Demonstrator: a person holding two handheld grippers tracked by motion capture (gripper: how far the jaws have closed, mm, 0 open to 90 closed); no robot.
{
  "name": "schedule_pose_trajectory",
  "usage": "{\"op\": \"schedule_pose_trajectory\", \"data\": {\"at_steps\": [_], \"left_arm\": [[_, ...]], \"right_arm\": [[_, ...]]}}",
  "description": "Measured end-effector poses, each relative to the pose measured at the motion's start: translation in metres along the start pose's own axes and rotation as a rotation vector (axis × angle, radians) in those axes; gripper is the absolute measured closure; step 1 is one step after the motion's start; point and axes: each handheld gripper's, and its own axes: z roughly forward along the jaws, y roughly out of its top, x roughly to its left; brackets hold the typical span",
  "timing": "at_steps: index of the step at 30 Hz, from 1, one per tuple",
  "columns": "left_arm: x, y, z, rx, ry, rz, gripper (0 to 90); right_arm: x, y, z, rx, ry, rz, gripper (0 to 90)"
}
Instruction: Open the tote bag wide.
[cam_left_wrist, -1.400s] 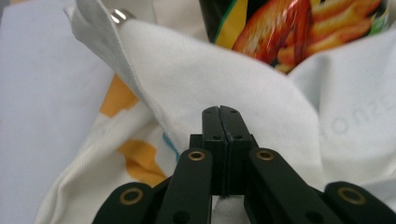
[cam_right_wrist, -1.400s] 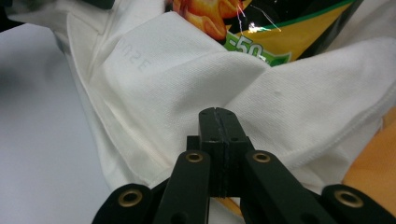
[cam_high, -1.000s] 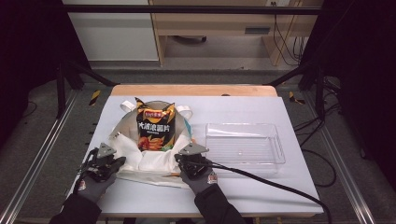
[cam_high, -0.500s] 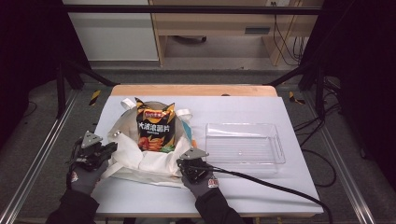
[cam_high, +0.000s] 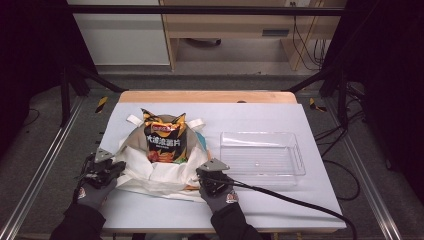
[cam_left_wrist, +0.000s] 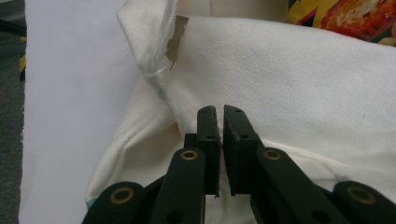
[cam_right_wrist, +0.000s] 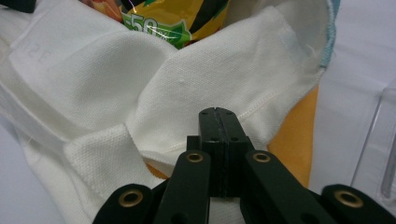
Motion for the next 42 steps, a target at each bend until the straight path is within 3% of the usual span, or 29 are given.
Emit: {"op": "schedule_pose_trajectory", "data": {"at_steps": [11,25,31,34,37,38,42], "left_arm": [[-0.004,-0.006,0.005,0.035,-0.011,-0.001,84.8],[-0.005,-0.006,0.007,0.037,-0.011,0.010,84.7],[-0.004,-0.004,0.001,-0.015,-0.027,-0.003,79.5],[-0.005,-0.001,-0.008,-0.067,-0.046,-0.003,78.8],[-0.006,0.001,-0.014,-0.104,-0.049,-0.001,76.8],[-0.008,0.003,-0.019,-0.132,-0.051,0.007,75.4],[-0.012,0.007,-0.026,-0.165,-0.060,0.012,72.8]], "right_arm": [[-0.004,-0.011,-0.002,0.012,0.005,0.044,90.0],[-0.005,-0.014,0.002,0.009,-0.003,0.039,90.0],[-0.004,-0.013,-0.002,-0.017,-0.009,0.022,90.0],[-0.002,-0.010,-0.011,-0.049,-0.007,0.002,88.5],[-0.001,-0.007,-0.018,-0.069,0.006,-0.001,87.4],[0.000,-0.003,-0.024,-0.098,0.024,-0.005,85.9],[-0.001,0.003,-0.033,-0.138,0.051,-0.007,84.4]]}}
